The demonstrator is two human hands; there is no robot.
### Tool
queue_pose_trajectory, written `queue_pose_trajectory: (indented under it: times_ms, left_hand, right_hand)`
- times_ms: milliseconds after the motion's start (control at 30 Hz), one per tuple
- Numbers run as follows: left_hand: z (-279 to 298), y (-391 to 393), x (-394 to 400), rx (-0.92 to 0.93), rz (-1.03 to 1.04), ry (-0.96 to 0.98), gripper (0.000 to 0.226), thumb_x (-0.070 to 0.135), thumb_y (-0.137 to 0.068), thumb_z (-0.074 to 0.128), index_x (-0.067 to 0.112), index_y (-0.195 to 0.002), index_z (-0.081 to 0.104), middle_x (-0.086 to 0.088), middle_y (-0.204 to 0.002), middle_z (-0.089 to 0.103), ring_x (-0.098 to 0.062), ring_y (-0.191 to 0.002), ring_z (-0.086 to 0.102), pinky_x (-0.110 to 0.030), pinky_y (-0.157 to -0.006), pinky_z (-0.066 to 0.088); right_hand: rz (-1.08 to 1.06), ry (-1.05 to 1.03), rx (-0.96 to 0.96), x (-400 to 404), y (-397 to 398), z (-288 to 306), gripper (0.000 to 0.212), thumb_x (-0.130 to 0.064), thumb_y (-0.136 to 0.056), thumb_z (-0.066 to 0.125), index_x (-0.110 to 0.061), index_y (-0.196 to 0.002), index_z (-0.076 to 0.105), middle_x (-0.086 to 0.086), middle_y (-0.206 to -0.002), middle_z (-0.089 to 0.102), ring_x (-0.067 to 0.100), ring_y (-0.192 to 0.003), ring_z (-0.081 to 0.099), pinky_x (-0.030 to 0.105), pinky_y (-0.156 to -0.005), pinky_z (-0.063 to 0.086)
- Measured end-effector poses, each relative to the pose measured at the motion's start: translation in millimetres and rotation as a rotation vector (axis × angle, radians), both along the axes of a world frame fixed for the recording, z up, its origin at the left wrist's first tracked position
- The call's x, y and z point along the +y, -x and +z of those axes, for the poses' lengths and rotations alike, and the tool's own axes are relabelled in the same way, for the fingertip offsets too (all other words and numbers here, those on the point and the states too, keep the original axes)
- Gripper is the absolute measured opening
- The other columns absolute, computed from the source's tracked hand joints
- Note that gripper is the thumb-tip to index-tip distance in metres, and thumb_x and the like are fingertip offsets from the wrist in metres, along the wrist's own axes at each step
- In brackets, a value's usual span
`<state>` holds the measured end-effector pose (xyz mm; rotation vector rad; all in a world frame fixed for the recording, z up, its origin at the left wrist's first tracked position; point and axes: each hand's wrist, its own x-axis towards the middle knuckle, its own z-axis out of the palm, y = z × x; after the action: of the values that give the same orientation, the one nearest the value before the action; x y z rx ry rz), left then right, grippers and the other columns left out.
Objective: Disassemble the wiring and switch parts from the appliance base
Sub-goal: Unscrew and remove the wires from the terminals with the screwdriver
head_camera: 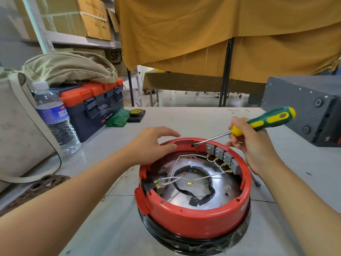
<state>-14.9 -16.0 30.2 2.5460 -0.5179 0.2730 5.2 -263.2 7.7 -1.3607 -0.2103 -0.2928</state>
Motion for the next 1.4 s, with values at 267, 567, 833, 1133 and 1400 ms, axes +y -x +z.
queue_pose_trajectory:
  times_ms: [267, 567, 833, 1133, 1400]
  left_hand:
    - [-12.4, -6.4, -25.7, 0.048, -0.137, -0.307, 0.066, 0.040, -0.090, 0.058, 0.026, -0.147, 0.029, 0.011, -0.154, 0.026, -0.008, -0.139, 0.023, -0.008, -0.102, 0.009]
    - [-19.7, -2.5, -29.0, 0.010, 0.057, -0.508, 0.065, 0.054, -0.090, 0.043, 0.027, -0.147, 0.027, 0.012, -0.157, 0.018, -0.021, -0.136, 0.025, -0.037, -0.111, 0.029]
    - [-15.3, 7.7, -25.6, -0.046, 0.236, -0.542, 0.058, 0.058, -0.086, 0.037, 0.023, -0.130, 0.048, 0.009, -0.139, 0.046, -0.022, -0.114, 0.041, -0.036, -0.088, 0.040]
    - [-9.5, -9.9, -43.7, -0.074, 0.169, -0.555, 0.069, 0.067, -0.083, 0.039, 0.031, -0.141, 0.032, -0.001, -0.146, 0.033, -0.028, -0.131, 0.032, -0.044, -0.105, 0.030]
    - [-25.4, -21.3, -46.8, -0.004, -0.135, -0.403, 0.069, 0.055, -0.088, 0.049, 0.042, -0.147, 0.016, 0.013, -0.158, 0.012, -0.017, -0.144, 0.010, -0.044, -0.118, 0.011]
  right_hand:
    - [-0.138, -0.027, -0.065, -1.1, -0.4, 4.6, 0.033, -0.018, -0.094, 0.054, -0.008, -0.063, 0.052, -0.007, -0.039, 0.038, 0.007, -0.035, 0.033, 0.021, -0.049, 0.049]
    - [-0.314, -0.061, -0.137, -6.6, -1.8, 8.7, 0.027, -0.017, -0.091, 0.055, -0.008, -0.065, 0.051, -0.009, -0.049, 0.046, 0.004, -0.040, 0.043, 0.020, -0.046, 0.046]
    - [-0.360, 0.049, -0.255, -3.9, 4.6, 11.2, 0.021, -0.022, -0.076, 0.052, -0.021, -0.055, 0.051, -0.014, -0.045, 0.048, 0.004, -0.048, 0.048, 0.024, -0.048, 0.048]
    - [-0.372, 0.237, -0.376, -2.1, 10.8, 10.9, 0.026, -0.018, -0.077, 0.049, -0.001, -0.058, 0.046, 0.004, -0.050, 0.043, 0.013, -0.050, 0.042, 0.028, -0.047, 0.038]
    - [-0.362, 0.314, -0.446, 0.0, 13.3, 10.1, 0.026, -0.014, -0.078, 0.049, -0.006, -0.054, 0.042, 0.002, -0.047, 0.037, 0.010, -0.046, 0.037, 0.019, -0.048, 0.031]
